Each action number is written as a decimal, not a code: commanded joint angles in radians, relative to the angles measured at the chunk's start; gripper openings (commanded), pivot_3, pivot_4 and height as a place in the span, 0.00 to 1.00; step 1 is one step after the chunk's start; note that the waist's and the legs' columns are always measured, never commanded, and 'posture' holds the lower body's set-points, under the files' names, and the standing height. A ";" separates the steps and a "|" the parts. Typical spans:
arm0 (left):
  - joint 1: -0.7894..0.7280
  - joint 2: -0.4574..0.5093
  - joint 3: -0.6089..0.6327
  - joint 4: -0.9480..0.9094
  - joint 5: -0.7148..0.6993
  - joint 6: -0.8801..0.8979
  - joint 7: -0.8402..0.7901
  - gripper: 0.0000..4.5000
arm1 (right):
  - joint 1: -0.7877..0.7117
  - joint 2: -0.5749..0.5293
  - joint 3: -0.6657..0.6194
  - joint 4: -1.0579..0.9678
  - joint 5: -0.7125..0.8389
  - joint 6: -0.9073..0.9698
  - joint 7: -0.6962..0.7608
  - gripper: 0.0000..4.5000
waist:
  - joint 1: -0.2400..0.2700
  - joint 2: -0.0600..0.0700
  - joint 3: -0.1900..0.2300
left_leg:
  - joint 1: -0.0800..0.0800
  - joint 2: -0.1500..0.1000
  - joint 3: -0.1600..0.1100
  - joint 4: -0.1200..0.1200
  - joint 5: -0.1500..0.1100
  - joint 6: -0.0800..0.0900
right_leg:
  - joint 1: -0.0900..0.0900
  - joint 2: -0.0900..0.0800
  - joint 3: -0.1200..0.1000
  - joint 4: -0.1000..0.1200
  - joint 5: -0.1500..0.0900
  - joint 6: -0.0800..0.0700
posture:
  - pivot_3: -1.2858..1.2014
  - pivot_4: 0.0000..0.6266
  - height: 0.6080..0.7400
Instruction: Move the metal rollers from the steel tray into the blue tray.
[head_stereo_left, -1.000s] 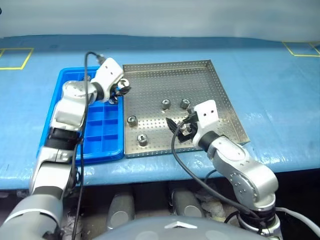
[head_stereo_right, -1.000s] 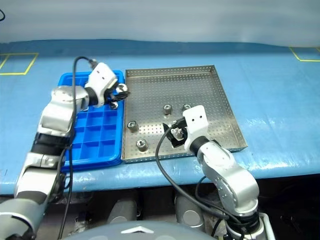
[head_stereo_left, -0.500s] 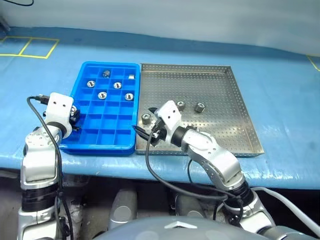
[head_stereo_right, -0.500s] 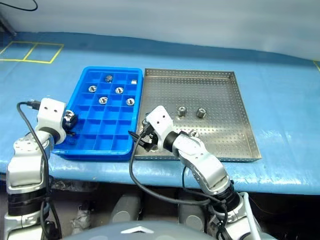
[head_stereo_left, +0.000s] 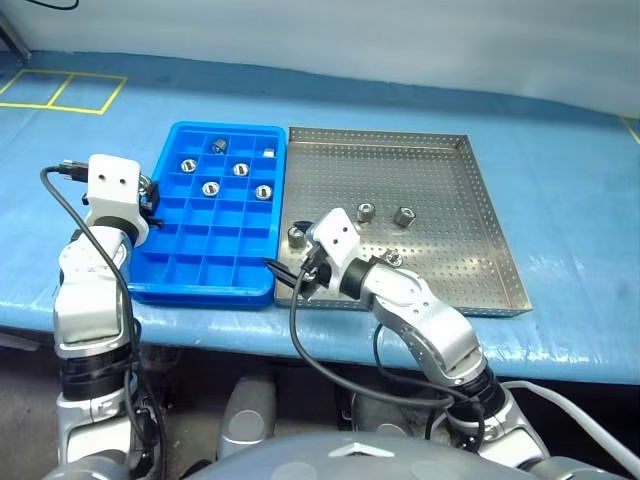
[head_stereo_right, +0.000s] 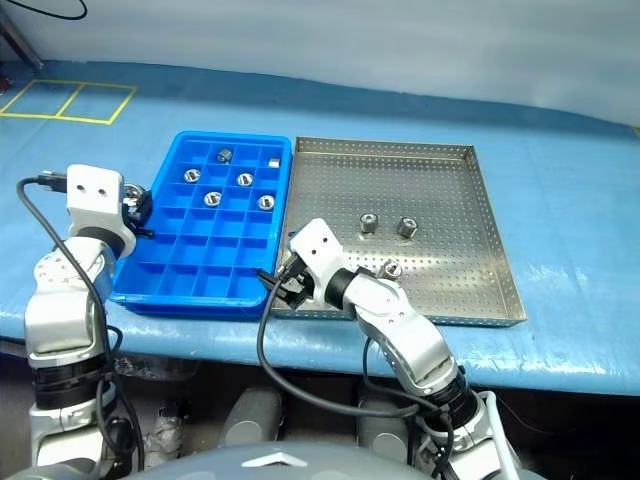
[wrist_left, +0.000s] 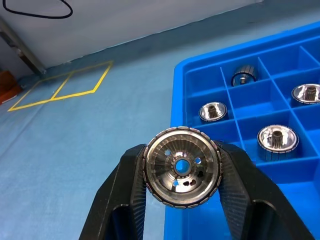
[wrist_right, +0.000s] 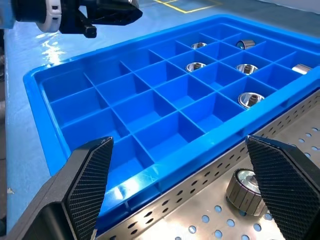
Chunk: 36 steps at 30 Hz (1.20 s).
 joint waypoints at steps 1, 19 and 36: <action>-0.022 0.021 -0.012 0.032 0.010 0.000 0.014 0.38 | 0.008 0.010 -0.017 -0.051 -0.007 -0.006 -0.016 1.00 | -0.005 0.000 0.000 | 0.000 0.000 0.000 0.000 0.000 0.000 | 0.000 0.000 0.000 0.000 0.000 0.000 | 0.59 0.24 1.00; -0.152 0.017 -0.017 -0.044 -0.212 0.073 -0.137 0.99 | 0.050 0.007 -0.064 -0.114 -0.017 0.017 -0.058 1.00 | -0.037 0.000 0.000 | -0.002 0.000 -0.001 0.001 0.000 0.000 | 0.000 0.000 -0.001 0.000 0.000 0.001 | 0.57 0.24 1.00; -0.627 0.283 -0.760 0.512 -0.142 -0.255 -1.089 0.99 | 0.091 0.047 -0.104 -0.158 -0.025 0.053 -0.133 1.00 | -0.100 0.001 0.001 | -0.002 0.000 -0.001 -0.002 0.000 0.001 | -0.002 0.001 0.000 0.000 -0.001 -0.001 | 0.52 0.24 1.00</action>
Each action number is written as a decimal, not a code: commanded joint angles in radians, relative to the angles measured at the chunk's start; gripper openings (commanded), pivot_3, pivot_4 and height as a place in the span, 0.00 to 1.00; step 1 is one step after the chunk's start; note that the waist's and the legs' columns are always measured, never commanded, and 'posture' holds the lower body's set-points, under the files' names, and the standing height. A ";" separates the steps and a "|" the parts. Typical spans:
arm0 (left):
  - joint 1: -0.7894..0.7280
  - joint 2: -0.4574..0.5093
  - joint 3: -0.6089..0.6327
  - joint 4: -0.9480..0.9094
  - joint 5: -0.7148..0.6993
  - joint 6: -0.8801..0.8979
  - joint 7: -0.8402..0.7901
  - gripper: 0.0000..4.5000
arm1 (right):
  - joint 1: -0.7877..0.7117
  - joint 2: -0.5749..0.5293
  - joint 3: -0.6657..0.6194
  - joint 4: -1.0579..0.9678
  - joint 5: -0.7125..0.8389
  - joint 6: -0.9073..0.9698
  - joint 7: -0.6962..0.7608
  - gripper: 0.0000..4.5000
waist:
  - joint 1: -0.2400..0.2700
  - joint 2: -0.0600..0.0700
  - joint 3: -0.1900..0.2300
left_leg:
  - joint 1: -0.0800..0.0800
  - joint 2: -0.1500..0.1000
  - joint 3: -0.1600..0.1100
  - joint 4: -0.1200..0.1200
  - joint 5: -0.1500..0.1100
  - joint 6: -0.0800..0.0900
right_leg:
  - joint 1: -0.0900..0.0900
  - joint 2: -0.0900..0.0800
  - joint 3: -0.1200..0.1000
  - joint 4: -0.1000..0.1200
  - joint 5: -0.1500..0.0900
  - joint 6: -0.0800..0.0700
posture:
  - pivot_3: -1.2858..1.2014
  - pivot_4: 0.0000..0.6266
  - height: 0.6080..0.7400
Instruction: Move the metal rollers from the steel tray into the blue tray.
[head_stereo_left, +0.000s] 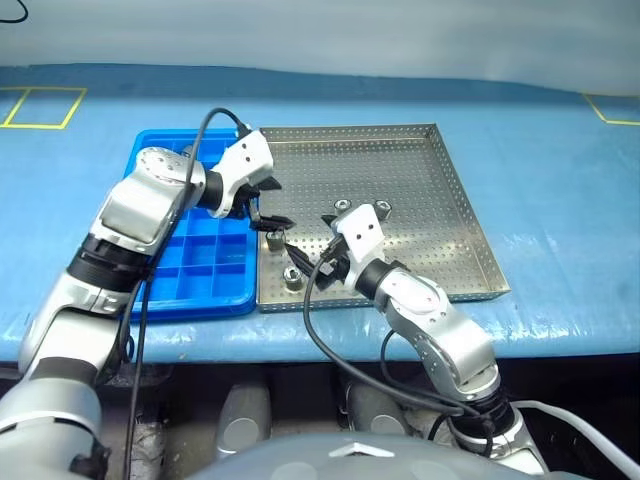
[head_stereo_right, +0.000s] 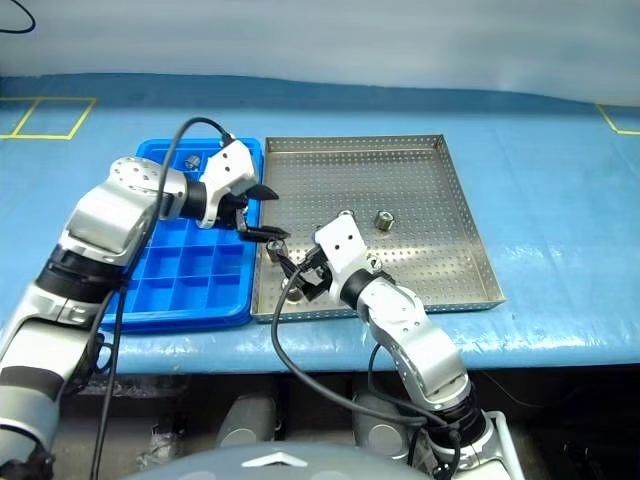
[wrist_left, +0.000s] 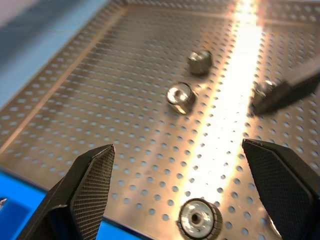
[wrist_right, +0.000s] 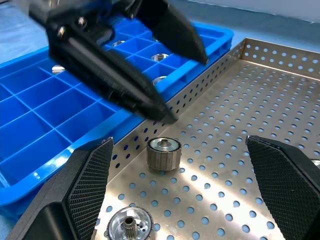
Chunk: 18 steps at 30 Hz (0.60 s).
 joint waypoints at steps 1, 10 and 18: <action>-0.066 0.015 -0.089 0.117 0.103 -0.133 -0.120 0.99 | 0.011 0.019 -0.018 -0.053 -0.001 -0.009 -0.025 1.00 | -0.006 0.000 0.000 | 0.000 0.000 0.000 0.000 0.000 0.000 | 0.000 0.000 0.000 0.000 0.000 0.000 | 0.52 0.24 1.00; -0.179 -0.092 -0.220 0.395 0.315 -0.352 -0.182 0.99 | 0.034 0.041 -0.029 -0.065 -0.001 -0.018 -0.055 1.00 | -0.021 0.000 0.000 | -0.001 0.000 0.000 0.001 0.000 0.001 | 0.000 0.000 0.000 0.000 -0.001 0.000 | 0.51 0.24 1.00; -0.253 -0.206 -0.255 0.584 0.431 -0.478 -0.221 0.99 | 0.034 0.053 -0.030 -0.059 -0.006 -0.030 -0.064 1.00 | -0.042 0.000 0.000 | -0.001 0.000 0.000 0.002 -0.001 0.001 | 0.000 0.000 0.001 0.001 0.000 0.001 | 0.50 0.24 1.00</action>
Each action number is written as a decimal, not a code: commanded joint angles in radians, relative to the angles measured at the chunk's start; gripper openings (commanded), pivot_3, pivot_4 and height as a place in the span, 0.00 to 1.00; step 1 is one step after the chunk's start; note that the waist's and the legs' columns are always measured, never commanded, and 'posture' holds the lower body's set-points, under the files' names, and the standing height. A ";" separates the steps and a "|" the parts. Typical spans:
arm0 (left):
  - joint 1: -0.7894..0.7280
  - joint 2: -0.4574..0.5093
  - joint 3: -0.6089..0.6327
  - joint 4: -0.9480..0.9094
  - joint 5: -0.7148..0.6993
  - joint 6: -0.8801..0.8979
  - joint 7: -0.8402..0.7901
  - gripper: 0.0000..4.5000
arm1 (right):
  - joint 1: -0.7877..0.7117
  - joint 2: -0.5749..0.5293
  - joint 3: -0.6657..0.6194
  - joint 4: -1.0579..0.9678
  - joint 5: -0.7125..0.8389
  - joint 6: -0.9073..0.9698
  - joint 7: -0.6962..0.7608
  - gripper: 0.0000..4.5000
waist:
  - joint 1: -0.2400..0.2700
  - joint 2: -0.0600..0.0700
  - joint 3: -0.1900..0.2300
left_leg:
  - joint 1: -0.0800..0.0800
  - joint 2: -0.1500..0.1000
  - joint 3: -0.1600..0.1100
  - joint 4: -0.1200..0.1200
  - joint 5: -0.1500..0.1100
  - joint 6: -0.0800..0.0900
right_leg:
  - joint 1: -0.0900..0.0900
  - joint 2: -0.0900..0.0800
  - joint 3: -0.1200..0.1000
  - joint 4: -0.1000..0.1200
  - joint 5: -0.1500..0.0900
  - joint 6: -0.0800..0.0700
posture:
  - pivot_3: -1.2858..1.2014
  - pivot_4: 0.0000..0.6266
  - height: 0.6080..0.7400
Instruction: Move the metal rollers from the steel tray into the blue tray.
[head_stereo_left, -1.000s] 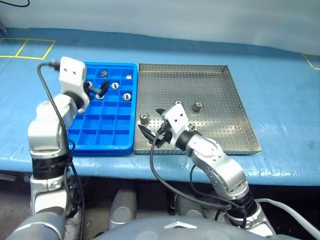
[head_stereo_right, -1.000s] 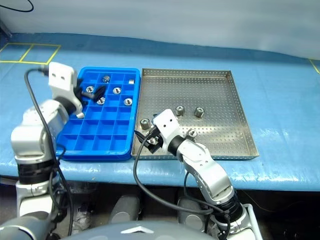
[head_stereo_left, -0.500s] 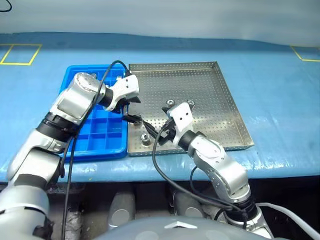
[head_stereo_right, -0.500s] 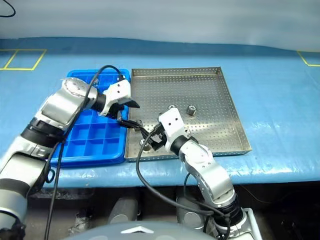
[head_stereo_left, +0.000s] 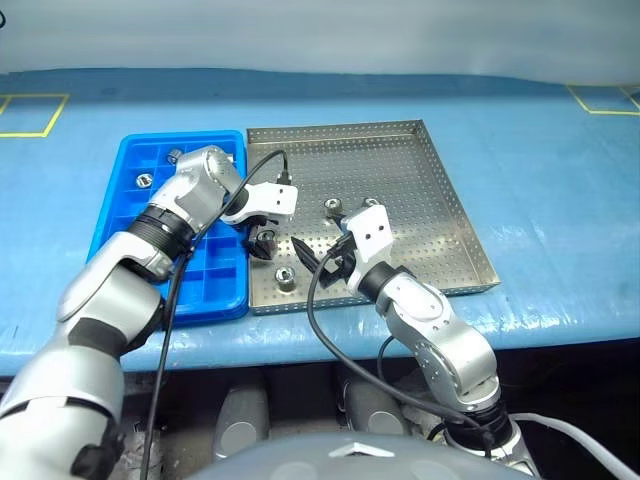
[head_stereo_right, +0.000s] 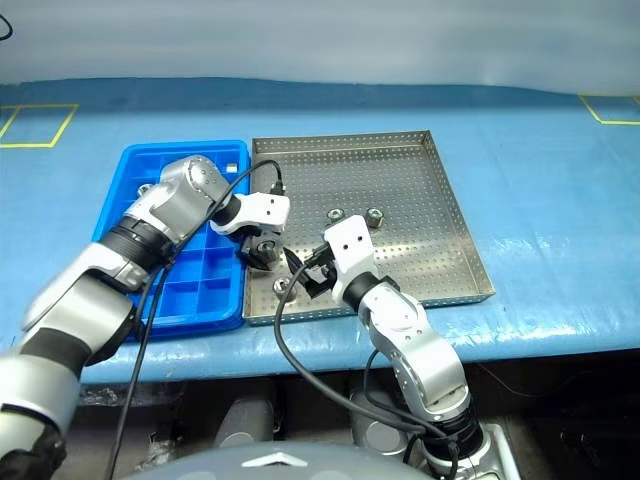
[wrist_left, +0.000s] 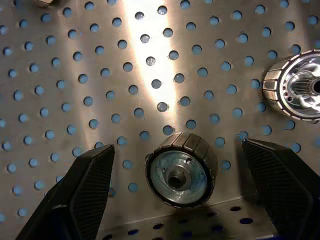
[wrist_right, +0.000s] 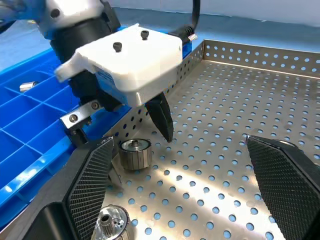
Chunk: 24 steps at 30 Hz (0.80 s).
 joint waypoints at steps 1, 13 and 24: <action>-0.055 -0.035 -0.007 0.073 0.053 -0.064 -0.024 0.99 | -0.003 0.013 -0.010 -0.036 -0.004 -0.030 -0.008 1.00 | -0.001 0.000 0.000 | 0.000 0.000 0.000 0.000 0.000 0.000 | 0.000 0.000 0.000 0.000 0.000 0.000 | 0.49 0.24 1.00; -0.107 -0.099 0.069 0.168 0.090 -0.101 -0.017 0.36 | 0.021 0.025 -0.025 -0.043 -0.004 -0.043 -0.033 1.00 | -0.018 0.000 0.000 | 0.000 -0.001 0.000 0.001 -0.001 0.002 | 0.000 0.000 0.002 0.000 0.000 0.002 | 0.49 0.24 1.00; 0.102 -0.030 0.439 -0.268 -0.100 0.192 0.244 0.00 | -0.004 0.010 -0.015 -0.034 0.009 -0.022 -0.001 1.00 | -0.017 0.001 0.000 | 0.001 0.000 0.001 0.001 -0.001 0.002 | 0.000 0.000 0.003 0.002 -0.001 0.002 | 0.53 0.24 1.00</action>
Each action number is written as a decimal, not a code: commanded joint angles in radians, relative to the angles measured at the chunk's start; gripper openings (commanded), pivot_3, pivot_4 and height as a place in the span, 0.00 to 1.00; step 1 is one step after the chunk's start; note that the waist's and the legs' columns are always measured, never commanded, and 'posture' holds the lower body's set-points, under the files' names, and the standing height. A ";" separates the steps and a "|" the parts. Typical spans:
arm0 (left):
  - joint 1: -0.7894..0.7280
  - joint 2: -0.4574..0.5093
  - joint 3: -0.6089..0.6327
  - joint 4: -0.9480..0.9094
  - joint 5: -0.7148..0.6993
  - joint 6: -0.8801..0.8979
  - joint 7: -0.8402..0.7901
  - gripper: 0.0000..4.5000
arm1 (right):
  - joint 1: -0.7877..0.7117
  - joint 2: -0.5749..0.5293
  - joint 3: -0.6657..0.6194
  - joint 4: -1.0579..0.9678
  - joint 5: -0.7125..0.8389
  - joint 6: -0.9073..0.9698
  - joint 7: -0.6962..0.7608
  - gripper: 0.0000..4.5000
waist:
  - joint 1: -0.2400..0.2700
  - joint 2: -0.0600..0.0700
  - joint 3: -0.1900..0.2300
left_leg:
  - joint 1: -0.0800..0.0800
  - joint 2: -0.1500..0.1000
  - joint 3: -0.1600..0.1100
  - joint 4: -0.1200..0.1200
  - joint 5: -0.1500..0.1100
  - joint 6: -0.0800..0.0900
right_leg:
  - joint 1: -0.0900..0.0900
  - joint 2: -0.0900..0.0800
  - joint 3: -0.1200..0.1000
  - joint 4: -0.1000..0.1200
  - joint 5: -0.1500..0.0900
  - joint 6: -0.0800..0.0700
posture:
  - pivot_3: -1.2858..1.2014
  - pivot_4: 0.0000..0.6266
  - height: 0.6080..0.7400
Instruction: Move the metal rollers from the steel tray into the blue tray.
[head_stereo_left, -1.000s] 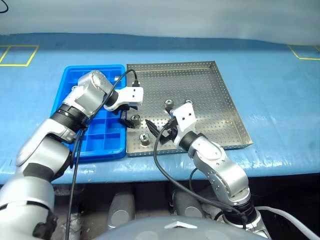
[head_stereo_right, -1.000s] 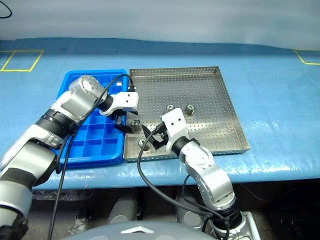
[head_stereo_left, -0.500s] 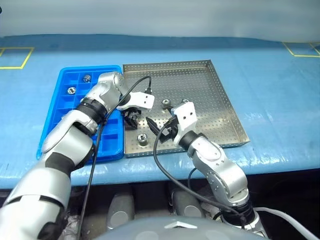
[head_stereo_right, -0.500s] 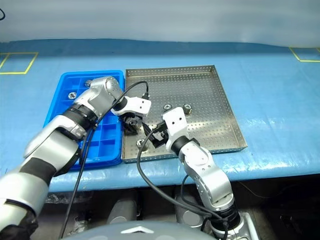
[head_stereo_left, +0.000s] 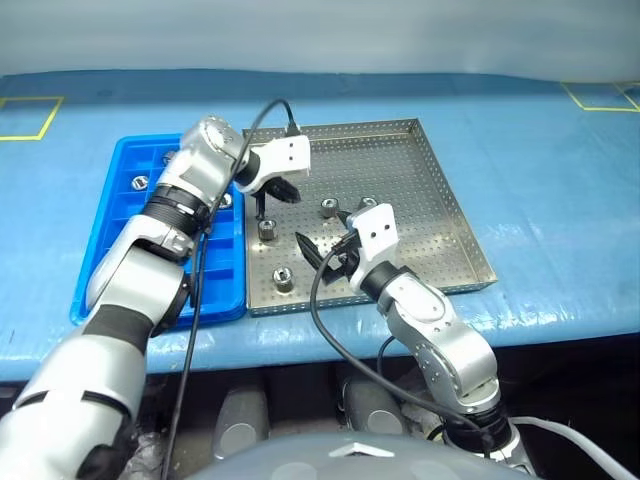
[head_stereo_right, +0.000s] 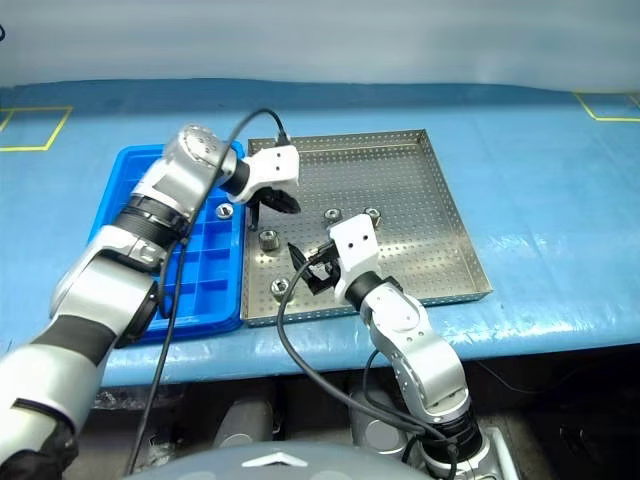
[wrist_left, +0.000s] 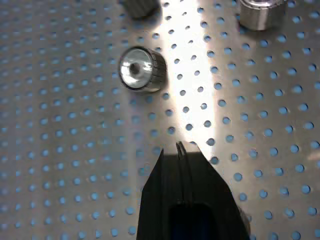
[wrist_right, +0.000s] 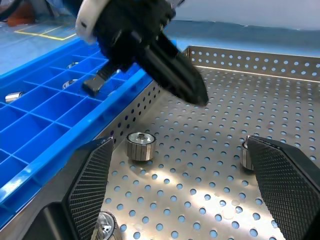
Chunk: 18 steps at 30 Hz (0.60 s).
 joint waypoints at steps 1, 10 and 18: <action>0.140 0.058 0.120 -0.271 -0.061 0.152 0.079 0.00 | -0.018 -0.001 -0.002 -0.028 0.013 0.001 0.019 1.00 | -0.001 0.000 0.000 | 0.001 0.000 0.000 0.000 0.000 0.000 | 0.000 0.000 0.000 0.000 0.000 0.000 | 0.53 0.24 1.00; 0.407 0.069 0.374 -0.720 -0.192 0.429 0.329 0.00 | -0.061 -0.009 0.015 0.000 0.021 0.021 0.062 1.00 | 0.057 0.000 0.000 | 0.001 0.000 -0.001 0.003 0.000 -0.001 | 0.001 0.000 -0.002 0.003 -0.001 0.000 | 0.56 0.24 1.00; 0.421 0.117 0.330 -0.778 -0.267 0.454 0.328 0.09 | -0.082 -0.005 0.028 0.021 0.023 0.029 0.083 1.00 | 0.078 0.000 0.000 | 0.002 0.000 -0.001 0.004 0.001 -0.002 | 0.002 -0.001 -0.002 0.002 0.000 0.001 | 0.57 0.24 1.00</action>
